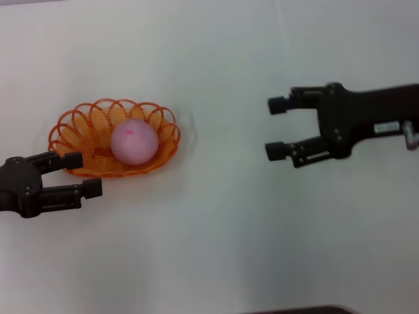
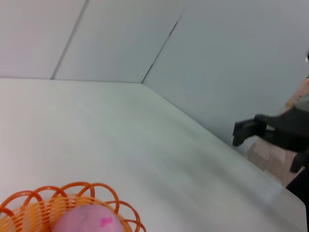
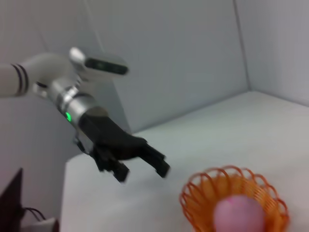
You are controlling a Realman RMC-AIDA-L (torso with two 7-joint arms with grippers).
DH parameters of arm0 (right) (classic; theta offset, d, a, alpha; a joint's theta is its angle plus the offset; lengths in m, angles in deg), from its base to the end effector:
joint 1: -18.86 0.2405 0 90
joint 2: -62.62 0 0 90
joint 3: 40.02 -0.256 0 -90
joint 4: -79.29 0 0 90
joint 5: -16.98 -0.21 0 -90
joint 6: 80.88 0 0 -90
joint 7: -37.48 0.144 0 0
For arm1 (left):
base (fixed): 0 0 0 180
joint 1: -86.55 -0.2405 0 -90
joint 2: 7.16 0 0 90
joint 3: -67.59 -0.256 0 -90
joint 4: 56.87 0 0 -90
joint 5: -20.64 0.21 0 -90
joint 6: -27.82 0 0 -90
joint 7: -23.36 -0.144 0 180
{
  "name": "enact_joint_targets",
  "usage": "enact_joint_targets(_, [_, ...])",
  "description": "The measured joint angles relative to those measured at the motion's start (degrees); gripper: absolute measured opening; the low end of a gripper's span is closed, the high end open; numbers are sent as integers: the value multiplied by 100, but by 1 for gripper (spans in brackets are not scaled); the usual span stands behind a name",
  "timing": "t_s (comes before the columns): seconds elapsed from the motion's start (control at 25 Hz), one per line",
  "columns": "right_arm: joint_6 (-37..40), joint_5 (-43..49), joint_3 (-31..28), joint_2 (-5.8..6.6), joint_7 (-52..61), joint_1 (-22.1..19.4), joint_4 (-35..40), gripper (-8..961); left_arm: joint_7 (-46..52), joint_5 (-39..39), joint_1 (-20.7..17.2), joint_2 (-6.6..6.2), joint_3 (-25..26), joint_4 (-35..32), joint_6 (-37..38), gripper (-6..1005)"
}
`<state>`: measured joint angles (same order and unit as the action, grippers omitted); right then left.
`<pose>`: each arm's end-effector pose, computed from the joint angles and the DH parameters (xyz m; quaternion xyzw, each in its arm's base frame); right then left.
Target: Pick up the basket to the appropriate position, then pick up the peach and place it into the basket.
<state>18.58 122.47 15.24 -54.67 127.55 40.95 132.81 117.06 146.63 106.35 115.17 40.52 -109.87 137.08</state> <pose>0.2415 0.2951 0.0228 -0.9549 0.1860 0.2285 0.0378 -0.2976 0.2508 0.0364 -0.9031 -0.3484 -0.2411 0.0703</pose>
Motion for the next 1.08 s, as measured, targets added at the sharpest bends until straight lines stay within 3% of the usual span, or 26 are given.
enact_joint_targets(0.32, [-23, 92, -549, -88, -606, -166, -381, 950, -1, 14, -11, 0, 64, 0, -3, 907])
enact_joint_targets(1.08, [-186, 227, -549, -154, -592, -30, -440, 945, 23, 23, 34, -6, 50, 1, 34, 907])
